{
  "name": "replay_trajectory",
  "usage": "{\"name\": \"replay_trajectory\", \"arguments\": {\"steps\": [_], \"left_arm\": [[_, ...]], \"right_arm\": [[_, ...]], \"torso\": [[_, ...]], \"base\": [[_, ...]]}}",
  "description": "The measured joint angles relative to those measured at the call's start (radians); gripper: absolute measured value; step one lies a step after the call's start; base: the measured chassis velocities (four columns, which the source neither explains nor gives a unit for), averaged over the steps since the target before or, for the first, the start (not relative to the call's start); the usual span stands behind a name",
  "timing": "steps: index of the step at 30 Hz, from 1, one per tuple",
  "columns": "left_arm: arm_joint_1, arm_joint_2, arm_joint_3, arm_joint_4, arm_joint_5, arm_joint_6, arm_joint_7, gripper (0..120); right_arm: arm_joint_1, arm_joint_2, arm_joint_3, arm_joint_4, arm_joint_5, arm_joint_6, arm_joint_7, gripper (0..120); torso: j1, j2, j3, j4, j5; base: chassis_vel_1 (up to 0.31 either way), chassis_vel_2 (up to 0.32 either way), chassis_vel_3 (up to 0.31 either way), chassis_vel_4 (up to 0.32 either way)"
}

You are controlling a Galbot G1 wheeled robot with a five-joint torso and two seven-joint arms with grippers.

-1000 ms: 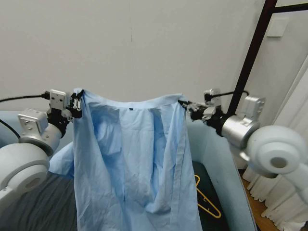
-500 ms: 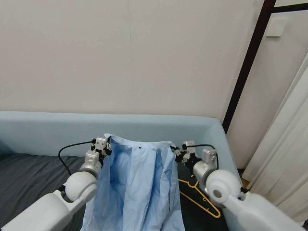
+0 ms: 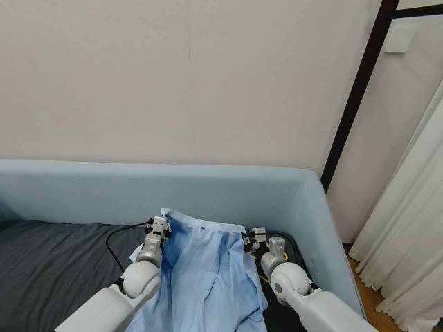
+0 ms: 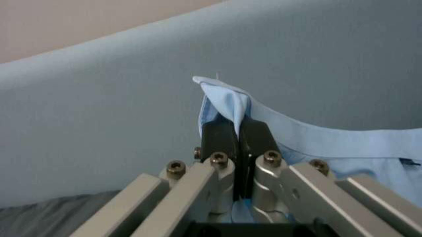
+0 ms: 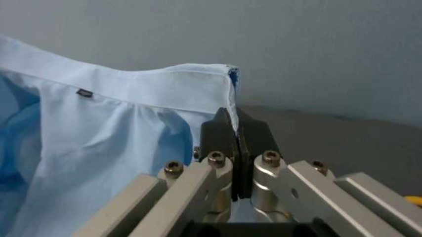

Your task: Pick up the clothes from the sofa and hang them on the clothes hanger.

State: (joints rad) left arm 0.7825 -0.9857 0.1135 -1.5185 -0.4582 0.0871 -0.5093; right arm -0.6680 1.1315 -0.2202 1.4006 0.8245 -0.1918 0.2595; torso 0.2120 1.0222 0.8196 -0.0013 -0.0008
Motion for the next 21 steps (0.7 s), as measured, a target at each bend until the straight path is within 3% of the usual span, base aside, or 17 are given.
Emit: {"name": "replay_trajectory", "arguments": {"steps": [7,21], "left_arm": [[0.014,0.005,-0.016,-0.034,-0.005,-0.026,-0.002,0],[0.054,0.009,-0.009,-0.046,0.023,-0.048,0.008,0]], "right_arm": [[-0.001,-0.026,0.002,0.022,0.002,0.001,-0.017,0],[-0.152,-0.129,0.055,0.139,-0.047,-0.004,-0.024,51]], "torso": [[0.0,0.0,0.0,0.0,0.0001],[0.0,0.0,0.0,0.0001,0.0001]], "base": [[0.0,0.0,0.0,0.0],[0.0,0.0,0.0,0.0]]}}
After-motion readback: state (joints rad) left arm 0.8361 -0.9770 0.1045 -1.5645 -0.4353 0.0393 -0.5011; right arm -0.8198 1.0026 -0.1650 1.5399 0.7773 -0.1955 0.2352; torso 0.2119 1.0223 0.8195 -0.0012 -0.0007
